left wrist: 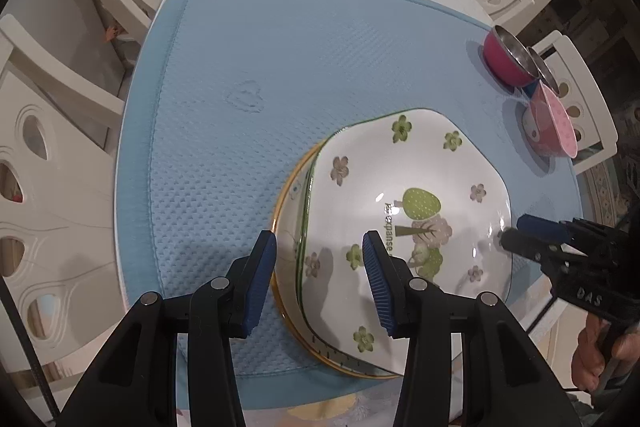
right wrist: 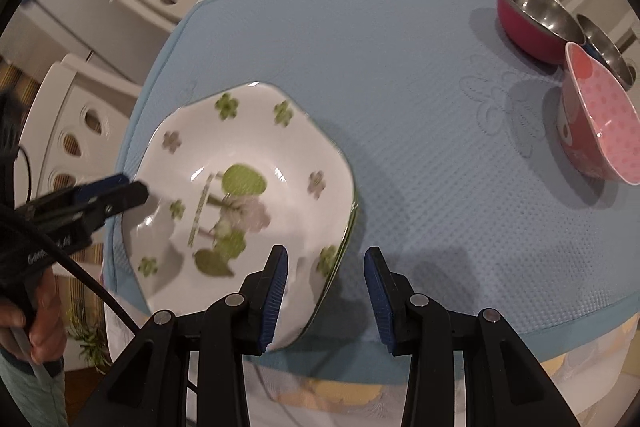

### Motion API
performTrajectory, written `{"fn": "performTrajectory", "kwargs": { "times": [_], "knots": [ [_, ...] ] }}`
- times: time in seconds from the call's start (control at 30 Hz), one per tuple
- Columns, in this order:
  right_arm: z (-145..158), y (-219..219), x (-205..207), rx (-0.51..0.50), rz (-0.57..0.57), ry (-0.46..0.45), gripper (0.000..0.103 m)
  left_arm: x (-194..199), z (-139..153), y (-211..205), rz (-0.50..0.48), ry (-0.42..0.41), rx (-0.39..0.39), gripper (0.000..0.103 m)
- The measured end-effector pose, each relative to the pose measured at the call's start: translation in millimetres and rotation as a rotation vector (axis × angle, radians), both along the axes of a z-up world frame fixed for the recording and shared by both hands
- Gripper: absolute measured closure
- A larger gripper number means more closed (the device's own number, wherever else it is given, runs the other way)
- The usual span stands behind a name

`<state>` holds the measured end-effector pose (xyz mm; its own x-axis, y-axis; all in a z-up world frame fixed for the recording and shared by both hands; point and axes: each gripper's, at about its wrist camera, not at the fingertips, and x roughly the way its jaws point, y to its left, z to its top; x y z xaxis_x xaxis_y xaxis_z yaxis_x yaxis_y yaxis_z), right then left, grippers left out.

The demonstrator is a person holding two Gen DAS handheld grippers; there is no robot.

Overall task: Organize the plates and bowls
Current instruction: 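Lower the hexagonal plate onto the stack and open the right gripper, then grasp the rim of the pink cartoon bowl with the right gripper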

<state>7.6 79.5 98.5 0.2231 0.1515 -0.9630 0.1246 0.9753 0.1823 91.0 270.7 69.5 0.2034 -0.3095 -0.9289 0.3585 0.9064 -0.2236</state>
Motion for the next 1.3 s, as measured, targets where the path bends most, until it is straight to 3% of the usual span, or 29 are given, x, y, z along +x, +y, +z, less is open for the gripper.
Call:
{"fn": "performTrajectory", "kwargs": {
  "times": [0.17, 0.37, 0.5, 0.77, 0.9, 1.0, 1.17, 1.23, 1.3],
  "knots": [
    [-8.1, 7.1, 19.9, -0.008, -0.021, 0.009, 0.065, 6.5, -1.9, 0.2, 0.007, 0.003, -0.008, 0.061],
    [-12.3, 22.4, 26.5, -0.055, 0.007, 0.021, 0.054, 14.8, 0.7, 0.8, 0.006, -0.012, -0.019, 0.061],
    [-12.6, 32.6, 26.8, -0.09, 0.027, 0.029, 0.053, 23.4, 2.1, -1.2, 0.007, -0.012, -0.029, 0.061],
    [-10.5, 40.4, 13.0, -0.004, 0.06, 0.035, 0.053, 33.2, 15.4, -24.8, -0.02, -0.048, -0.059, 0.061],
    [1.4, 18.5, 8.0, 0.019, 0.031, 0.008, 0.053, 32.2, 22.5, -49.8, -0.049, -0.062, -0.06, 0.061],
    [16.8, -8.2, 3.2, 0.041, -0.007, -0.045, 0.053, 31.6, 29.8, -69.3, -0.042, -0.057, -0.103, 0.061],
    [58.2, -83.0, -12.7, 0.069, -0.165, -0.226, 0.053, 13.4, 56.8, -128.8, -0.078, -0.168, -0.118, 0.059],
    [72.5, -116.6, -17.9, 0.056, -0.241, -0.277, 0.049, 6.5, 62.3, -160.2, -0.108, -0.189, -0.135, 0.046],
    [81.3, -154.9, -24.0, 0.024, -0.317, -0.304, 0.046, 4.5, 61.9, -187.3, -0.131, -0.184, -0.165, 0.043]
  ]
}}
